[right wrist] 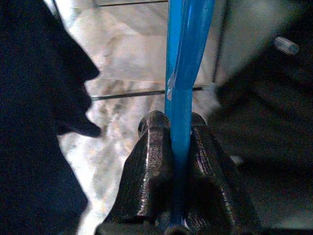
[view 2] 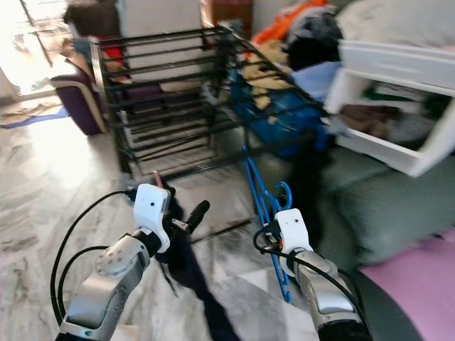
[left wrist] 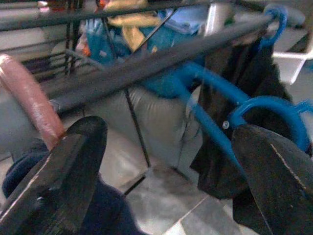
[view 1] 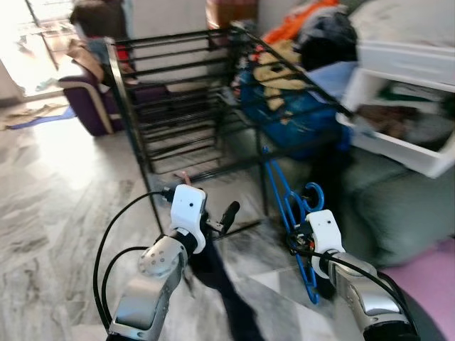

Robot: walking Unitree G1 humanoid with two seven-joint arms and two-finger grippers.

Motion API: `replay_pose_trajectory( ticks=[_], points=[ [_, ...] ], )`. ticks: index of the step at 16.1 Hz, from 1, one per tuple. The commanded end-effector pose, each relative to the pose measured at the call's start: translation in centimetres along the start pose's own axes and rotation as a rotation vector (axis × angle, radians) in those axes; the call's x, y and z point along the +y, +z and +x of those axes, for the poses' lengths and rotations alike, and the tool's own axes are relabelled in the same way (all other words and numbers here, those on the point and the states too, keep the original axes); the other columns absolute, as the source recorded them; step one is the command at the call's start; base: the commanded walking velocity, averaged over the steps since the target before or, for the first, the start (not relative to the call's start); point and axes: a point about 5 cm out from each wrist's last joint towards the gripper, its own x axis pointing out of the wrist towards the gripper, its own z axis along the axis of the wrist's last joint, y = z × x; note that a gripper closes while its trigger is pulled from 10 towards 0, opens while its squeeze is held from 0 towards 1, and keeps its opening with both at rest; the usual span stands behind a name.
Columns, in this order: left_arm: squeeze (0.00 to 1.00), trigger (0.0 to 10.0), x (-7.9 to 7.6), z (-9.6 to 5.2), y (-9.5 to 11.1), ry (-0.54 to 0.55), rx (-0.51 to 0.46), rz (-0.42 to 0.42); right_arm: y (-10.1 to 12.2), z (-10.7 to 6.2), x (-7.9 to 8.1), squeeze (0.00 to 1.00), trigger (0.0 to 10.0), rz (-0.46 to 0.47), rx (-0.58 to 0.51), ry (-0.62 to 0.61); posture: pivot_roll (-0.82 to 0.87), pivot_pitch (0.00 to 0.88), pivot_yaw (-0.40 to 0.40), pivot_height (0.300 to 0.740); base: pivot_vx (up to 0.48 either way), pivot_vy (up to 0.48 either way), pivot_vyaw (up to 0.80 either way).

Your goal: Hang hanger

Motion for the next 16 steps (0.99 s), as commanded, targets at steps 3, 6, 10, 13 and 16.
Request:
replay_pose_trajectory(
  ticks=[3,6,10,13,16],
  points=[
    [0.0,10.0,1.5,-0.2,-0.3,0.078,0.024,-0.013,1.8,0.2,1.9,0.0,10.0,-0.055,-0.041,0.112,0.0,0.001,-0.014,0.74,0.0,0.0,0.0],
    [0.0,10.0,1.5,-0.3,-0.3,0.077,0.025,-0.006,2.8,0.6,2.5,0.0,10.0,-0.088,-0.049,0.163,0.01,0.002,-0.016,0.74,0.0,0.0,0.0],
    [0.0,10.0,1.4,-0.3,-0.3,0.077,0.021,-0.003,4.4,1.2,0.5,0.0,10.0,-0.089,-0.059,0.11,0.02,0.001,-0.021,0.74,0.0,0.0,0.0],
    [0.0,10.0,1.3,-0.3,-0.2,0.067,0.018,0.002,5.7,1.7,-0.6,0.0,10.0,-0.099,-0.071,0.082,0.02,0.0,-0.025,0.74,0.0,0.0,0.0],
    [0.0,10.0,1.3,-0.5,-0.2,0.062,0.019,-0.001,5.7,2.1,-0.8,0.0,10.0,-0.072,-0.064,0.077,0.03,0.0,-0.028,0.74,0.0,0.0,0.0]
  ],
)
